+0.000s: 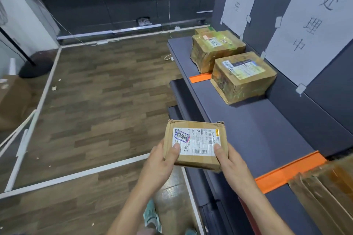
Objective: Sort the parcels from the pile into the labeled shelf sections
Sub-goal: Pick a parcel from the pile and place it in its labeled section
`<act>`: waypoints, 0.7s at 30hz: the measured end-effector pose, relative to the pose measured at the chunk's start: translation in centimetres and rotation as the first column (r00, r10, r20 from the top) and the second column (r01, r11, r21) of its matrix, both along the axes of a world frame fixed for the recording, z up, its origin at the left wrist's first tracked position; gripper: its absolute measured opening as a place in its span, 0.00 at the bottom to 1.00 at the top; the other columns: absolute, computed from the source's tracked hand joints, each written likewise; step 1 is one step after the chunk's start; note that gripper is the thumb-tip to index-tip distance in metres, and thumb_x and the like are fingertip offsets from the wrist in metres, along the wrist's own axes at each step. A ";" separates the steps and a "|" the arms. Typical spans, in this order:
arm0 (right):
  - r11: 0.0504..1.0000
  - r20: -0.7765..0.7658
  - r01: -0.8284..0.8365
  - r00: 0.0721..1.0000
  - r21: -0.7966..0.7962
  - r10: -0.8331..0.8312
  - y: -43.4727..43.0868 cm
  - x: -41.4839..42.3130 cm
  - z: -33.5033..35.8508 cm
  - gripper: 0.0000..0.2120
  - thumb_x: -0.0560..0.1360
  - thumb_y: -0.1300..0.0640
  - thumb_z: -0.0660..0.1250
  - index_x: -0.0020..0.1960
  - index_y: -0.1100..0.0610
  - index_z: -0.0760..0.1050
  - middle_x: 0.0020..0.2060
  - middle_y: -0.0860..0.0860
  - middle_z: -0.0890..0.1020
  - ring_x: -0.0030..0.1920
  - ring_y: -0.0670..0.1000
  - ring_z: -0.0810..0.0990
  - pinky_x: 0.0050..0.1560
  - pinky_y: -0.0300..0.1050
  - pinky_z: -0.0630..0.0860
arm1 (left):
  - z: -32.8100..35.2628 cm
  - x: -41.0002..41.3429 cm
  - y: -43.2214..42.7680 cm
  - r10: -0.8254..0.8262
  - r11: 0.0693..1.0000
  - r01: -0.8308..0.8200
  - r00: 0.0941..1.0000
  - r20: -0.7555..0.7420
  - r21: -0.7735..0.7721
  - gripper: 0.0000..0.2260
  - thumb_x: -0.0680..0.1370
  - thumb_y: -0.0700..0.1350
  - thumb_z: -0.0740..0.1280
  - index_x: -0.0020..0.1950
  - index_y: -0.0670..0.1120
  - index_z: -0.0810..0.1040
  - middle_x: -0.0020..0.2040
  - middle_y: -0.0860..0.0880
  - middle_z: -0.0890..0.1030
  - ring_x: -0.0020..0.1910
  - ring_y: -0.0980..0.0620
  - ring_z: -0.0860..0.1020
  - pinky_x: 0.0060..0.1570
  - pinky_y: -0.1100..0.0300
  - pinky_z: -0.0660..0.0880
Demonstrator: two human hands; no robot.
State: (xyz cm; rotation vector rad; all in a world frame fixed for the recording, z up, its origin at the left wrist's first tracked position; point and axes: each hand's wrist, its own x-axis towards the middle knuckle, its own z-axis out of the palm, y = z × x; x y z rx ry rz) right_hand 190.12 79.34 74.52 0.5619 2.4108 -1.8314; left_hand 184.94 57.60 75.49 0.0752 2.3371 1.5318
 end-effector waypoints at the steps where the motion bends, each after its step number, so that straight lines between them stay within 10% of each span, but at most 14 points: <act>1: 1.000 0.004 0.004 1.000 -0.005 -0.004 -0.2 -0.7 0.0 0.12 0.84 0.41 0.57 0.64 0.38 0.75 0.55 0.29 0.81 0.56 0.31 0.78 0.51 0.30 0.72 | 0.0 -1.0 -0.1 -0.013 1.000 0.013 1.000 -0.007 0.003 0.18 0.80 0.68 0.57 0.65 0.64 0.76 0.61 0.66 0.81 0.68 0.58 0.75 0.70 0.46 0.70; 5: 0.999 0.013 0.034 0.999 0.014 -0.034 -2.2 -6.5 -0.1 0.13 0.84 0.41 0.57 0.65 0.38 0.74 0.55 0.29 0.81 0.56 0.30 0.78 0.48 0.21 0.70 | -0.5 -7.5 -2.0 -0.024 1.000 0.024 1.000 -0.006 -0.004 0.13 0.83 0.64 0.59 0.65 0.65 0.76 0.60 0.69 0.80 0.67 0.61 0.75 0.71 0.48 0.70; 21: 0.998 0.021 0.061 0.998 -0.004 -0.061 -10.5 -28.3 -0.2 0.23 0.79 0.33 0.57 0.69 0.40 0.73 0.59 0.35 0.82 0.61 0.39 0.80 0.67 0.52 0.74 | 0.1 -31.3 -10.3 -0.071 0.996 0.070 0.997 -0.003 -0.061 0.15 0.83 0.62 0.61 0.68 0.64 0.75 0.59 0.66 0.82 0.64 0.61 0.76 0.69 0.51 0.71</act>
